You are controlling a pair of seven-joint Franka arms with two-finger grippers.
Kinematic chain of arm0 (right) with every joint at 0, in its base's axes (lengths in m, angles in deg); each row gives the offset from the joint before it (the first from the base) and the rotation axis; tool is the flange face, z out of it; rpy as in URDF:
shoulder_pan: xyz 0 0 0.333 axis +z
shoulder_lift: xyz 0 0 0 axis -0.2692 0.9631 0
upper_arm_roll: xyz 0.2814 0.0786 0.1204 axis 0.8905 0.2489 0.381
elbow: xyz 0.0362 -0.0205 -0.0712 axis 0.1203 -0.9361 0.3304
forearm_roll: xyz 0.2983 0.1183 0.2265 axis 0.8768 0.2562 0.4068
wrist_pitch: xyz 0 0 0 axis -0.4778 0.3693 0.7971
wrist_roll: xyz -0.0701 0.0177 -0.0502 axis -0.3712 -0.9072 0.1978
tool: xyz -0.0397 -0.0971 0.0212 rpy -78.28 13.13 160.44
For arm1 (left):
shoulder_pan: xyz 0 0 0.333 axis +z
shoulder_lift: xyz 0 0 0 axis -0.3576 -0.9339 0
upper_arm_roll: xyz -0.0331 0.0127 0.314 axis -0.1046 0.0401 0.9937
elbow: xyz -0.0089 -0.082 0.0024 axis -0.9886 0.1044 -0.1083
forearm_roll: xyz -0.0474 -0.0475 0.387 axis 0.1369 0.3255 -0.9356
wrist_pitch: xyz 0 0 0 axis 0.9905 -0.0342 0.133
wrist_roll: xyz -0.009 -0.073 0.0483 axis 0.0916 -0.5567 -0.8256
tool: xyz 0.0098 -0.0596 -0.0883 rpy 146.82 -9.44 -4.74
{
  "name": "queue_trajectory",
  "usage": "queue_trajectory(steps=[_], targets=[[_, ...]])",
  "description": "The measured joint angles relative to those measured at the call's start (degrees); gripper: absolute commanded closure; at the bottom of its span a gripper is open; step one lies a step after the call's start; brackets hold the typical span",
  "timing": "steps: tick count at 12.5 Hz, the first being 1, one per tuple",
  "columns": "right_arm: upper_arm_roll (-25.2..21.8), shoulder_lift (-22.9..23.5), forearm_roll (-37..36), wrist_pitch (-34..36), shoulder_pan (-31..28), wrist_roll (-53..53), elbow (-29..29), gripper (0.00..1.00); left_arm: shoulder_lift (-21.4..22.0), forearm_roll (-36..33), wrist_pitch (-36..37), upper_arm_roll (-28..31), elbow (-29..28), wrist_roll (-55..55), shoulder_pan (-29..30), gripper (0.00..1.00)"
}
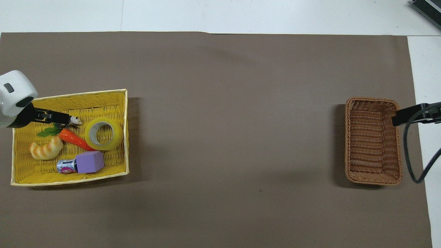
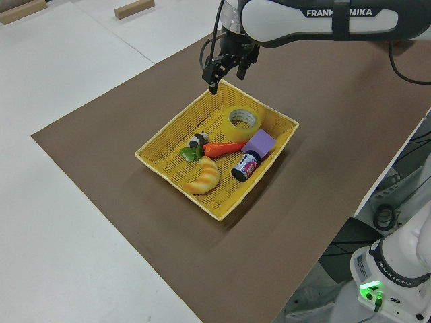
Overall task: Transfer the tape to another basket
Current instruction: 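Reach the left gripper into the yellow basket and grasp the tape roll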
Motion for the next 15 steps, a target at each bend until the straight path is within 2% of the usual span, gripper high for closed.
queue_trajectory(steps=[3,5,10,11,14,15], targets=[[0.00,0.00,0.00,0.00,0.00,0.01,0.00,0.00,-0.90,0.00,-5.36,-0.15,-5.05,0.00,-1.21,0.00],[0.05,0.00,0.00,0.00,0.01,0.01,0.00,0.00,-3.12,0.00,-10.31,-0.25,-7.58,-0.01,-2.20,0.00],[0.22,0.00,0.00,0.66,0.10,0.01,0.00,0.00,-7.90,0.00,-18.90,-0.24,-11.25,-0.01,-2.90,0.00],[0.22,0.00,0.00,0.82,0.10,0.01,0.00,0.00,-8.36,0.00,-19.27,-0.22,-11.48,-0.01,-2.90,0.07],[0.22,0.00,0.00,0.84,0.12,0.01,0.00,0.00,-8.54,0.00,-19.32,-0.20,-12.77,-0.01,-2.90,0.82],[0.23,0.00,0.00,0.87,0.16,0.01,0.00,0.00,-8.54,0.00,-19.32,-0.19,-13.00,0.03,-2.90,1.00]])
